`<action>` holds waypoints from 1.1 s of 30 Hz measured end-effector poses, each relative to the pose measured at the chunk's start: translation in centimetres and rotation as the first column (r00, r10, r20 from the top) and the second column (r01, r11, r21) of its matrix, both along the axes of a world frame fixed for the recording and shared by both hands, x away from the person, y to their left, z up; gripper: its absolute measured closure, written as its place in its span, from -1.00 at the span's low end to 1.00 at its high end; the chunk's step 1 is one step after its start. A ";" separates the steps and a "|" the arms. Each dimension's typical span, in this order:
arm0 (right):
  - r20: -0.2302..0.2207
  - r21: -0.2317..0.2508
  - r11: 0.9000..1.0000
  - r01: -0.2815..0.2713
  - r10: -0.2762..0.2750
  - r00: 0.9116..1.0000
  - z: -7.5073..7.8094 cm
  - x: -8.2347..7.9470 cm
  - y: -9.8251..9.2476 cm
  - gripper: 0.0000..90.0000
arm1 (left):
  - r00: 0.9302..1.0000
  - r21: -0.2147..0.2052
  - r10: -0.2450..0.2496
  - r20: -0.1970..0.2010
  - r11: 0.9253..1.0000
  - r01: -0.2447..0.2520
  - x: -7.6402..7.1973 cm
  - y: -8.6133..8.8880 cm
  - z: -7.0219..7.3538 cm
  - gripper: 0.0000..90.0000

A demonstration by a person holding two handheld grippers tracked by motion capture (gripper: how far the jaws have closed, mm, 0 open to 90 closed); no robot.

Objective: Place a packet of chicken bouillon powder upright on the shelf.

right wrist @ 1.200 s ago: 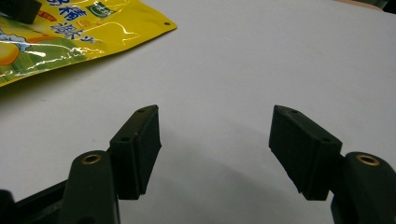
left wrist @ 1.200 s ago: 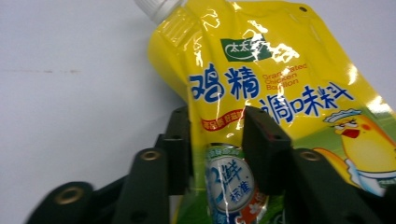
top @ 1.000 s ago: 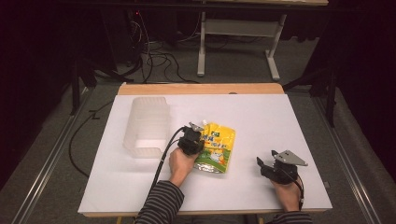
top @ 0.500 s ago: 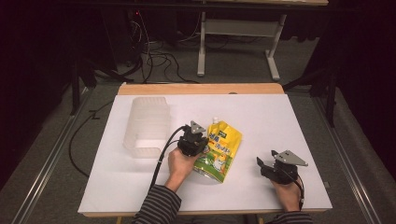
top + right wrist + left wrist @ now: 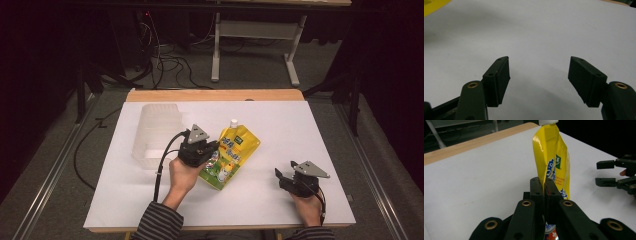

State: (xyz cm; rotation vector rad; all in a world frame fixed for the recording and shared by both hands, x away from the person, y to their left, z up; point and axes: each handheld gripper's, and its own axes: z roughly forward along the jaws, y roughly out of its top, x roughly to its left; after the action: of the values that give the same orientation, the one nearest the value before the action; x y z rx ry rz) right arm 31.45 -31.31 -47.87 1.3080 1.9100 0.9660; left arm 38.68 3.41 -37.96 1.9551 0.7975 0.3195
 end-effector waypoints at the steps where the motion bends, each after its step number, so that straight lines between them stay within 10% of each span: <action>1: -0.002 0.004 1.000 0.003 -0.003 1.000 0.0 0.0 0.0 -0.24 | 1.000 -0.012 0.003 0.001 1.000 -0.003 0.0 0.2 0.1 0.95; 33: 0.001 -0.002 1.000 0.006 -0.006 1.000 0.0 -0.1 0.1 -0.25 | 0.986 -0.113 0.124 0.114 0.987 -0.112 -0.6 7.3 4.6 0.94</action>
State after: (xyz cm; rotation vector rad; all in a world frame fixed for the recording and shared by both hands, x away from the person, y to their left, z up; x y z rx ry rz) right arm 31.39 -31.25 -47.87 1.3106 1.9049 0.9617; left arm 38.06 10.67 -33.33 1.7753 0.8364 0.4525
